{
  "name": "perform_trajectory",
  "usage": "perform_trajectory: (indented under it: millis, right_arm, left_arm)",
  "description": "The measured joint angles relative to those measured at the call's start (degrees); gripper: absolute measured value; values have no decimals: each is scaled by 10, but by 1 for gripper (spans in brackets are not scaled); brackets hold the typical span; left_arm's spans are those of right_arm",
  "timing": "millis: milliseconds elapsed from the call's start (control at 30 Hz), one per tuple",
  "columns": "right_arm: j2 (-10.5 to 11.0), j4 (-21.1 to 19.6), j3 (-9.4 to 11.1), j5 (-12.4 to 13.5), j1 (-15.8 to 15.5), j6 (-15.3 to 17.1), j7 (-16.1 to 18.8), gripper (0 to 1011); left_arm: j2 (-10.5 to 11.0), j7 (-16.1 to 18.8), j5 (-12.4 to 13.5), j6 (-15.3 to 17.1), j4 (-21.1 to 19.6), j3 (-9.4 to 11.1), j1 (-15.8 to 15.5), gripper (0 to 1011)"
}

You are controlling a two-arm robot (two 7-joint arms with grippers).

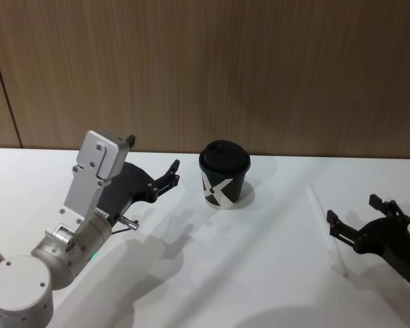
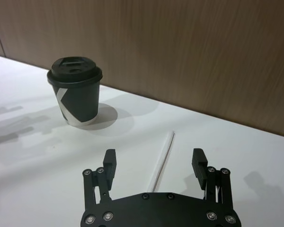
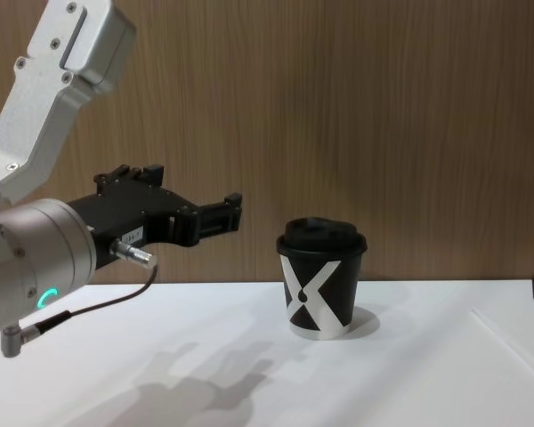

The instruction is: Pick up the straw with one hand, pass it to the other hand, and insert it into the cup.

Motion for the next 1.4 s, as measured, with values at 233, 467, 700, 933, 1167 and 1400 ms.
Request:
perform_trajectory:
  millis: [233, 467, 700, 933, 1167, 1400]
  right_arm:
    - [7, 7, -10, -20, -3, -12, 8, 1001]
    - [2, 10, -16, -32, -4, -7, 7, 1001]
    - [-12, 9, -18, -34, -3, 24, -4, 1001]
    - [-24, 5, -20, -34, -1, 57, -13, 1001]
    - [-30, 4, -23, -36, 0, 81, -16, 1001]
    - [-32, 5, -25, -42, 2, 94, -16, 1001]
  left_arm:
    - [0, 0, 0, 0, 0, 0, 0, 1003]
    - [0, 0, 0, 0, 0, 0, 0, 1003]
    - [0, 0, 0, 0, 0, 0, 0, 1003]
    - [0, 0, 0, 0, 0, 0, 0, 1003]
    - [0, 0, 0, 0, 0, 0, 0, 1003]
    - [0, 0, 0, 0, 0, 0, 0, 1003]
